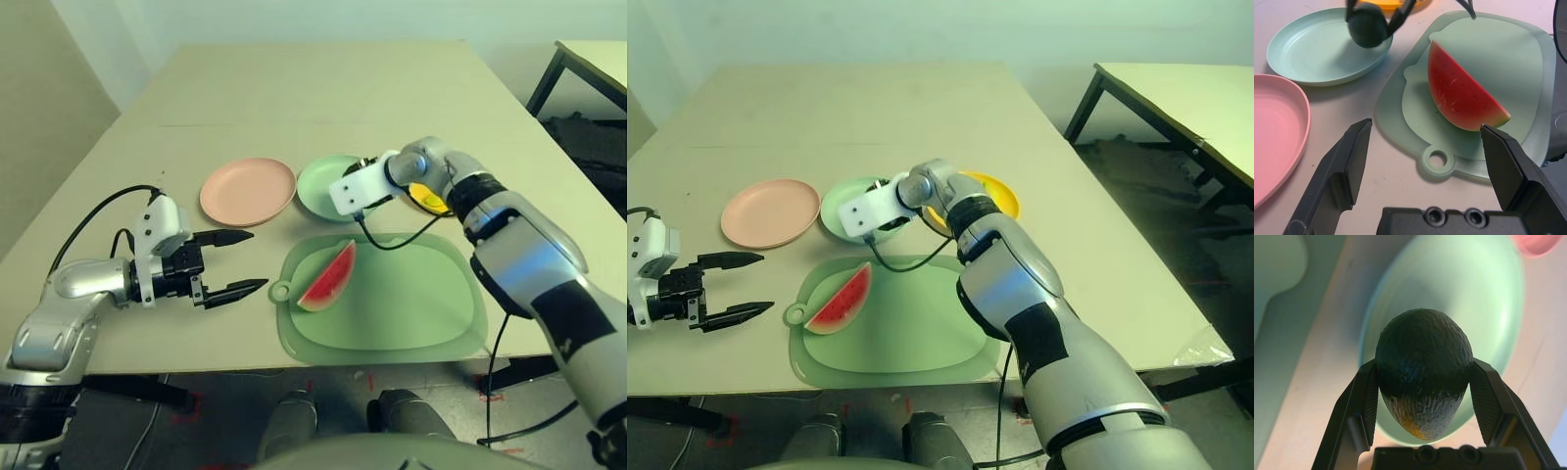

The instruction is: Place the fruits into color-matched plates.

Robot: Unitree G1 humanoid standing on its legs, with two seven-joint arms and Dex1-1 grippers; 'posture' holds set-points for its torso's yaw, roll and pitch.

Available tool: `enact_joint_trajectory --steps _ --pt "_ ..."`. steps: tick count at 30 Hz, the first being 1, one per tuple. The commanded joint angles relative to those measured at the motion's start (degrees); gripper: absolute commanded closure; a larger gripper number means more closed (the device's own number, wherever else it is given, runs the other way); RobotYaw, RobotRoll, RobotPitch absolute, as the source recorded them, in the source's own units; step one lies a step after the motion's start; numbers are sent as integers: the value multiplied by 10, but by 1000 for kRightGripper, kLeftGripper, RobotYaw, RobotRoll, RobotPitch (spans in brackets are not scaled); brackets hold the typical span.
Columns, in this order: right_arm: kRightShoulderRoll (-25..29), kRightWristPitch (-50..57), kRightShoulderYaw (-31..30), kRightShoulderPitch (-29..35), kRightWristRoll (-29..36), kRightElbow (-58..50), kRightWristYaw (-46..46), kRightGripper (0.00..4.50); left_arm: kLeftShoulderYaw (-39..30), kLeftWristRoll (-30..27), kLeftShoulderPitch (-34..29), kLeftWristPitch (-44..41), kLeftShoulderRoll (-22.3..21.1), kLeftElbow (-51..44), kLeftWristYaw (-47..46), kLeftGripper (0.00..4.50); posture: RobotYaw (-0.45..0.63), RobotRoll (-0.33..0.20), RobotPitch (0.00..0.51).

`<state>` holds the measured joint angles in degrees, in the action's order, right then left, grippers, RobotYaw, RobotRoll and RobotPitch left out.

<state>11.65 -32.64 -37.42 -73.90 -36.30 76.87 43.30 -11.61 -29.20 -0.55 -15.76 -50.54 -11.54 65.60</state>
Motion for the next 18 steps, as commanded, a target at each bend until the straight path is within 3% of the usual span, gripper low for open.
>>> enact_joint_trajectory --steps 1,6,7,10,18 --pt "4 -2 -3 5 -14 1 -9 1577 -9 0 -7 6 0 -11 0 0 102 0 33" --pt "3 2 -3 7 -23 4 -23 1577 -9 -2 -10 8 1 -15 1 0 104 0 33" --pt "3 2 -2 7 -24 4 -26 828 -8 -2 -11 8 1 -16 1 0 104 0 33" --pt "3 1 -1 6 -29 4 -32 9 -10 -2 -15 9 0 -16 1 0 104 0 32" --pt "7 -8 3 -14 -29 2 -33 9 -8 -1 -14 13 0 -9 4 0 94 0 31"
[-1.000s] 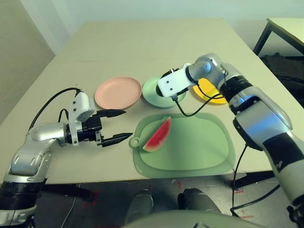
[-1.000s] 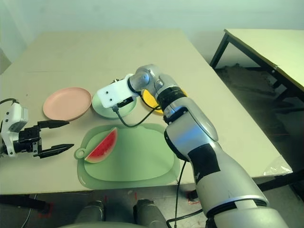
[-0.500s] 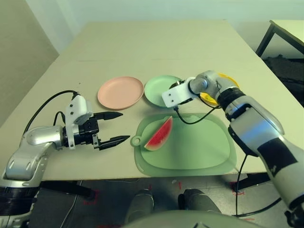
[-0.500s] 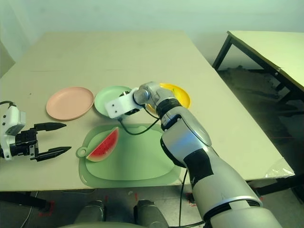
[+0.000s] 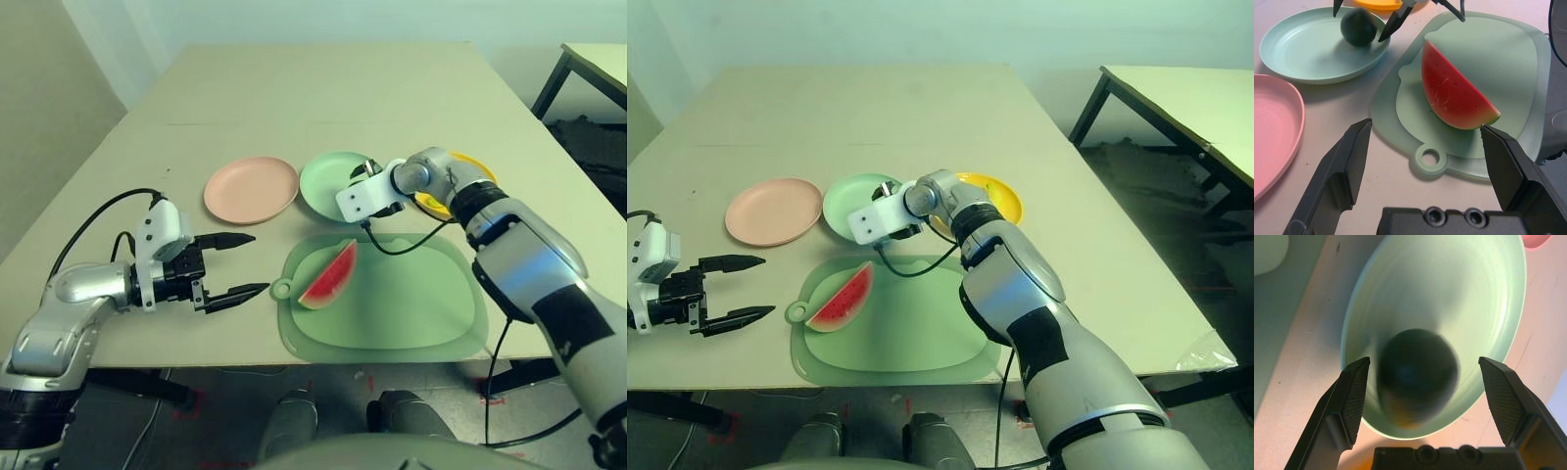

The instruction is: Place the fruits into color-matched plates.

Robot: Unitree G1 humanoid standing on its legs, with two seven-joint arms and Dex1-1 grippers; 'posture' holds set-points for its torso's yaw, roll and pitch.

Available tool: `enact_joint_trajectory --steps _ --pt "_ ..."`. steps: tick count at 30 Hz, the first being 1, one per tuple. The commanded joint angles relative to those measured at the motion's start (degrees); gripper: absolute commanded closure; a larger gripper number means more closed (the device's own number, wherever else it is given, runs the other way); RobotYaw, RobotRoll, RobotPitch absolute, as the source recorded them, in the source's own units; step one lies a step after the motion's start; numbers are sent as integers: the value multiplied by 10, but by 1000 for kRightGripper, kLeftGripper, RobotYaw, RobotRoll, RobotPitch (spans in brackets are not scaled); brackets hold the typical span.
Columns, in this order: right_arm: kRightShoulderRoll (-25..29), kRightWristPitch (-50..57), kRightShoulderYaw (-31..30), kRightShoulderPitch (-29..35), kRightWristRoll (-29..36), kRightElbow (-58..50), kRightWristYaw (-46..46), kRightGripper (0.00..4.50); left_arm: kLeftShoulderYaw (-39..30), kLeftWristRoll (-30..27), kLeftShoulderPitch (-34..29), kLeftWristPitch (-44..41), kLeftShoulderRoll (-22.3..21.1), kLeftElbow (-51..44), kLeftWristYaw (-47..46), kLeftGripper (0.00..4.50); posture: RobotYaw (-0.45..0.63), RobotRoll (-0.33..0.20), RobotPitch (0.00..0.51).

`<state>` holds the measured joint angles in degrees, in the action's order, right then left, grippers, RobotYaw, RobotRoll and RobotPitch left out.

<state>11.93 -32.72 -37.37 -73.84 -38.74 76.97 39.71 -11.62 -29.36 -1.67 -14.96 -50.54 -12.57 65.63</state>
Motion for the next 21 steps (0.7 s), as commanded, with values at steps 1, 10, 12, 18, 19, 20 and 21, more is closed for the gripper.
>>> enact_joint_trajectory --steps 1,10,12,18,19,20,21 --pt "7 -10 6 -22 -2 -1 7 9 -7 1 -1 6 0 3 4 0 90 0 30" --pt "58 -43 75 -108 69 -20 117 9 0 2 16 9 -3 22 19 0 61 0 32" --pt "75 -46 109 -119 112 -34 184 9 1 3 18 10 -3 25 24 0 57 0 34" --pt "132 118 220 -48 293 -175 441 9 4 8 30 13 -6 35 34 0 49 0 35" --pt "147 184 230 -11 323 -234 479 9 6 11 34 16 -7 38 36 0 48 0 36" --pt "174 265 230 40 365 -316 506 9 8 14 39 20 -8 42 39 0 45 0 36" --pt "201 334 226 89 404 -395 520 9 11 17 44 23 -9 46 41 0 42 0 36"
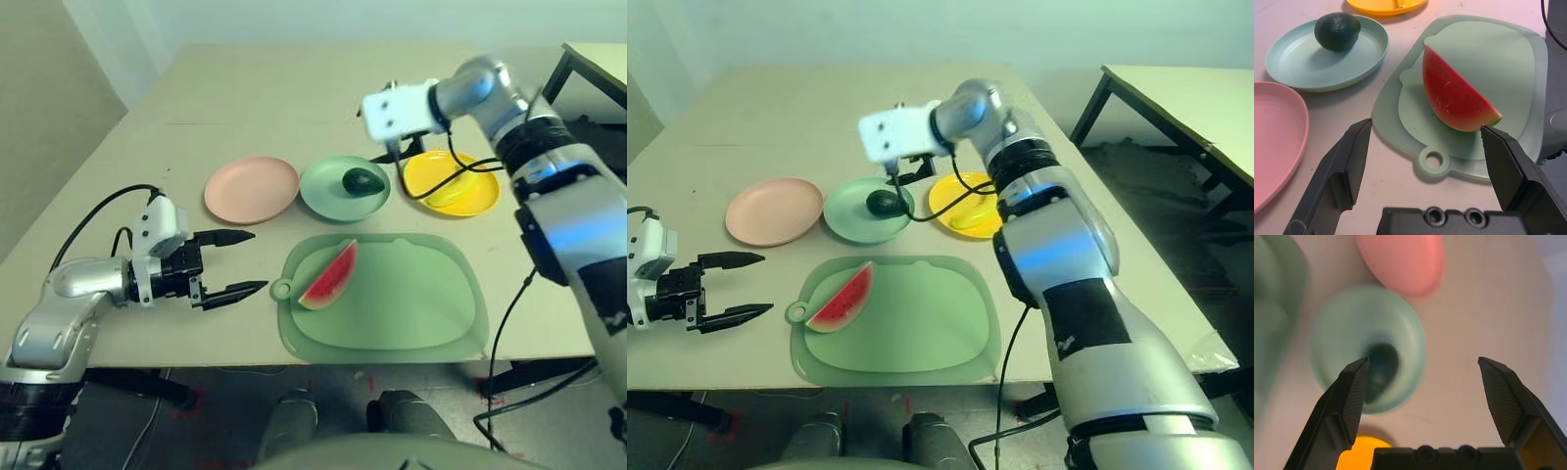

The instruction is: Place the fruits into color-matched plates.

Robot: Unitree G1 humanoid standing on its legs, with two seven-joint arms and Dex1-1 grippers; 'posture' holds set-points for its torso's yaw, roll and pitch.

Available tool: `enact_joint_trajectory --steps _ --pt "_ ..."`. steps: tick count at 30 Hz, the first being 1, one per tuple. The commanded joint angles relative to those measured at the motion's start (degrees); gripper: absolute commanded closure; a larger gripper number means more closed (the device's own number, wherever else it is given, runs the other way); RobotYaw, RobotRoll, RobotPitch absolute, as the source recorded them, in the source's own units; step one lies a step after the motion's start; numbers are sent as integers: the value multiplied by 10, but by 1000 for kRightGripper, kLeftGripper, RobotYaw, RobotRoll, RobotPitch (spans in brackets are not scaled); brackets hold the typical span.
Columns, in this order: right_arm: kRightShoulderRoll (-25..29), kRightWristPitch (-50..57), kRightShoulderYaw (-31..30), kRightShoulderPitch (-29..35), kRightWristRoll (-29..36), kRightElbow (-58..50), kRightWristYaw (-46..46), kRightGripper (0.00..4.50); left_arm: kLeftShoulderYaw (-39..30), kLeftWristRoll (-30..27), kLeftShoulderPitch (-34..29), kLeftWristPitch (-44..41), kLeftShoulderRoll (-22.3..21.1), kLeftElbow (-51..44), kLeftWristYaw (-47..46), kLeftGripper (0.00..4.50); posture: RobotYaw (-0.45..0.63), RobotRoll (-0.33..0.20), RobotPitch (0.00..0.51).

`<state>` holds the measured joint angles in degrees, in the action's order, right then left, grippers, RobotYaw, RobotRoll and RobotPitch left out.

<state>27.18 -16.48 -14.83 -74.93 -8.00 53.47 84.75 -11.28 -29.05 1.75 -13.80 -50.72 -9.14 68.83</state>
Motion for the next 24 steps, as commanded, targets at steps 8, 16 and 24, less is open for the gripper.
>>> enact_joint_trajectory --steps 8,16,24 --pt "95 450 150 389 280 -499 -41 9 38 44 62 9 -17 34 16 0 16 0 36" --pt "80 390 191 547 334 -637 -99 9 72 62 98 -66 -23 -4 -21 0 0 0 37" --pt "79 350 203 619 363 -636 -120 9 76 84 120 -36 -45 10 4 0 12 0 28"
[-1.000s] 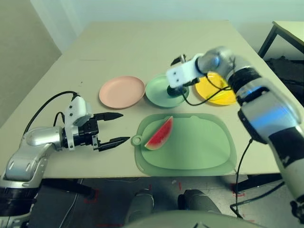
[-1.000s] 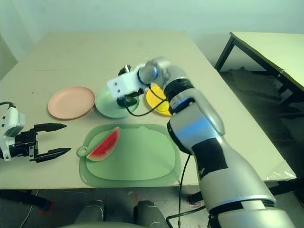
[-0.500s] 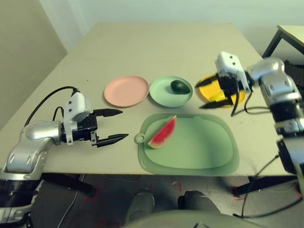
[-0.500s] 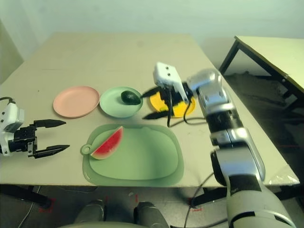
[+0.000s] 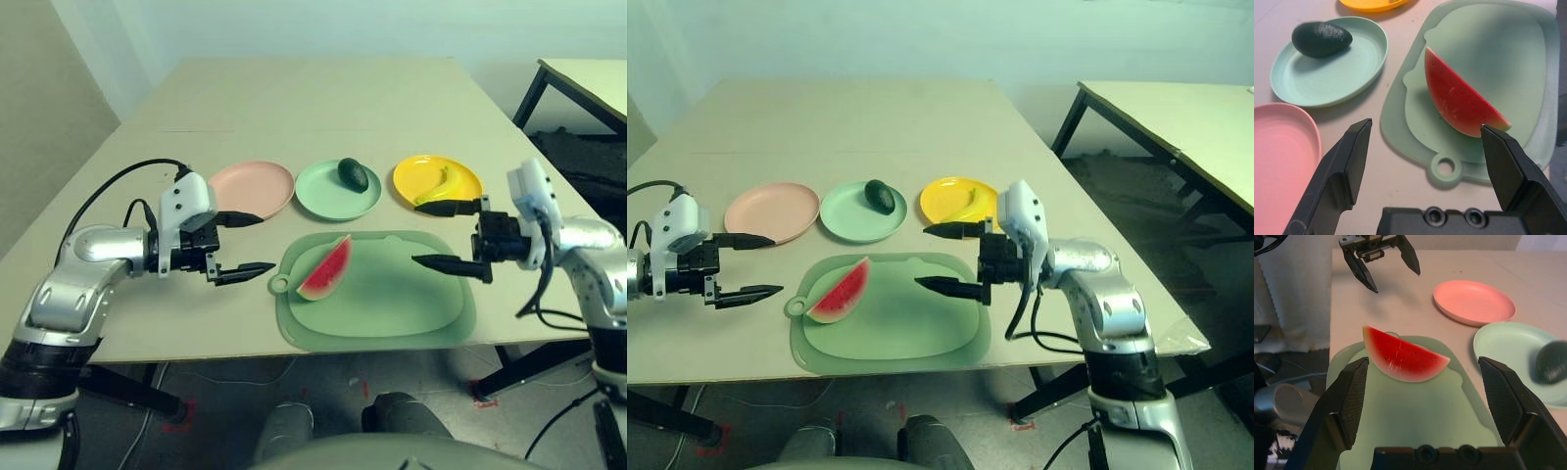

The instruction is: Place the fruits into color-matched plates.

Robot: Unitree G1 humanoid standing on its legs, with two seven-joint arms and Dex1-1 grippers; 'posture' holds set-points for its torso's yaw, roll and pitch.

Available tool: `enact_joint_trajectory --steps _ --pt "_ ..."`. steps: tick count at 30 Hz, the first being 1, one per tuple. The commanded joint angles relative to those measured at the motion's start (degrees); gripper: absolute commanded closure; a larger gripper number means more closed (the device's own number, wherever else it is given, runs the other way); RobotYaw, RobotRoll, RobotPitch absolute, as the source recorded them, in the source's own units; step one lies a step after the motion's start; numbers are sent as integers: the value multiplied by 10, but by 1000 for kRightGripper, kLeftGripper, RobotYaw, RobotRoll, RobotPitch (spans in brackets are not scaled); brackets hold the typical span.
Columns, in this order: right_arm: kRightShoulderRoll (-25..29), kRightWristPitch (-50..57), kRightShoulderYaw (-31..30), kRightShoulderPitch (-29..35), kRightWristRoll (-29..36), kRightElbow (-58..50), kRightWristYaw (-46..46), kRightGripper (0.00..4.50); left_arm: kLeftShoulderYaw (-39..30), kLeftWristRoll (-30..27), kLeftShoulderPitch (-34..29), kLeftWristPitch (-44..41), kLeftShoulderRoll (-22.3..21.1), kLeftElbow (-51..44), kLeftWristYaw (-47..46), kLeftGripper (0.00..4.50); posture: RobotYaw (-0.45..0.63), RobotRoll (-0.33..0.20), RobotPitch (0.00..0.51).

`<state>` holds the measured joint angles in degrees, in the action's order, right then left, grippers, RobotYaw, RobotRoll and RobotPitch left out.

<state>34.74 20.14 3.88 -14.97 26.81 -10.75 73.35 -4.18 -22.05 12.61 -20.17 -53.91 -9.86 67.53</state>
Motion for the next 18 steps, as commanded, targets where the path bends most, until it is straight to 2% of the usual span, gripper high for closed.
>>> enact_joint_trajectory --steps 1,5,10,12,18 --pt "3 -19 20 27 19 8 -9 9 5 19 16 44 -14 26 25 0 16 0 26" --pt "8 -55 29 51 22 38 2 9 27 52 49 160 -15 74 72 0 24 0 24" --pt "13 -98 34 47 21 87 15 9 98 108 150 361 5 169 165 0 24 0 21" --pt "16 -115 36 49 20 105 24 9 127 126 201 436 27 212 193 0 21 0 20" --pt "25 -126 48 66 34 126 31 9 205 142 316 584 84 311 248 0 -4 0 16"
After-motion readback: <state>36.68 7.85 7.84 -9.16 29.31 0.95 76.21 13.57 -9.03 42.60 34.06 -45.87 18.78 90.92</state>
